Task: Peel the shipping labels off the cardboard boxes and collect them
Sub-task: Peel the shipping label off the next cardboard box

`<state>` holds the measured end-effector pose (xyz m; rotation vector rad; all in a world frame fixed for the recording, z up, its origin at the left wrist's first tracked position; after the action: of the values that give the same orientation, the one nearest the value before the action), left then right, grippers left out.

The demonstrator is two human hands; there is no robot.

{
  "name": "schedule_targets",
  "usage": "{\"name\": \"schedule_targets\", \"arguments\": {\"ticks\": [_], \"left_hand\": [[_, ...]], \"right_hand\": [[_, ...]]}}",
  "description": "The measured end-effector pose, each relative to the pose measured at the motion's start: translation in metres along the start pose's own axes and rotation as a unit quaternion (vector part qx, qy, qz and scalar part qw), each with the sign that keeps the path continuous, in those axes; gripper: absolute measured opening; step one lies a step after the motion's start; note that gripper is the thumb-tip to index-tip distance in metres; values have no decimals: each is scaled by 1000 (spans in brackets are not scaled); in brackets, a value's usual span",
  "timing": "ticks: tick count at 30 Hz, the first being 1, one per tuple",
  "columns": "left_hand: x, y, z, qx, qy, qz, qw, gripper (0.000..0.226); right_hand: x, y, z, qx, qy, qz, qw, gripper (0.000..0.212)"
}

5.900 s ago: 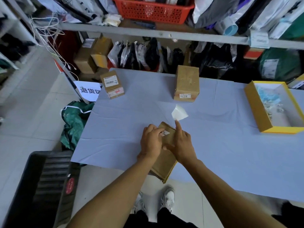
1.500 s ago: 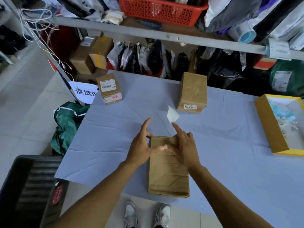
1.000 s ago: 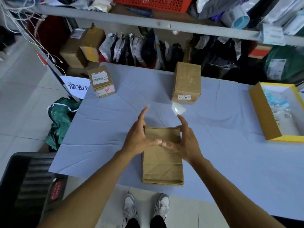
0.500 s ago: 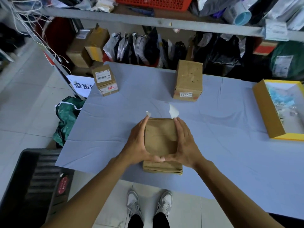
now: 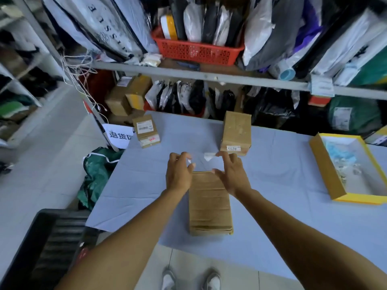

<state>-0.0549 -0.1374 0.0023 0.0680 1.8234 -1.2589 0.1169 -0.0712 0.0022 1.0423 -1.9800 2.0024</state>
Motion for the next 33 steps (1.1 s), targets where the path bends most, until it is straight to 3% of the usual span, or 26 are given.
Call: {"name": "schedule_targets", "arguments": {"ticks": [2, 4, 7, 10, 15, 18, 22, 24, 28, 30, 33], "left_hand": [[-20, -15, -6, 31, 30, 35, 998, 6], [-45, -28, -10, 75, 64, 80, 992, 13], [-81, -49, -14, 110, 108, 115, 981, 21], [-103, -67, -22, 91, 143, 98, 981, 10], [-114, -83, -28, 95, 142, 88, 981, 8], [-113, -89, -24, 118, 150, 74, 979, 12], [-110, -94, -18, 138, 156, 75, 975, 30], [-112, -97, -16, 126, 175, 58, 975, 28], [-99, -91, -14, 127, 163, -20, 978, 43], [-96, -88, -11, 141, 149, -36, 978, 25], [-98, -86, -11, 112, 134, -31, 984, 51]], "right_hand": [[18, -23, -5, 4, -12, -37, 999, 25], [41, -46, -12, 3, -38, -71, 997, 11], [73, -74, -25, 7, -52, -81, 995, 12], [93, -87, -37, 17, -48, -82, 995, 17], [109, -98, -40, 19, -35, -97, 994, 9], [120, -107, -34, 20, -34, -136, 990, 17], [131, -103, -33, 89, -82, 2, 993, 10], [133, -105, -35, 83, -91, 30, 992, 8], [131, -114, -35, 48, -63, 21, 997, 18], [123, -116, -33, 27, -16, -3, 1000, 15], [114, -113, -30, 24, 25, -33, 999, 10]]}}
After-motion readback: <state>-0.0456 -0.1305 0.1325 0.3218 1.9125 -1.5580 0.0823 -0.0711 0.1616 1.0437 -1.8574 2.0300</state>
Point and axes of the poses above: each hand's wrist, its own z-axis away from the middle knuckle, its own y-axis out of the palm, x = y × z, the point moved 8 cm from there along -z, towards the middle knuckle, and after that the axes turned 11 degrees about -x, right-handed, at the moved point
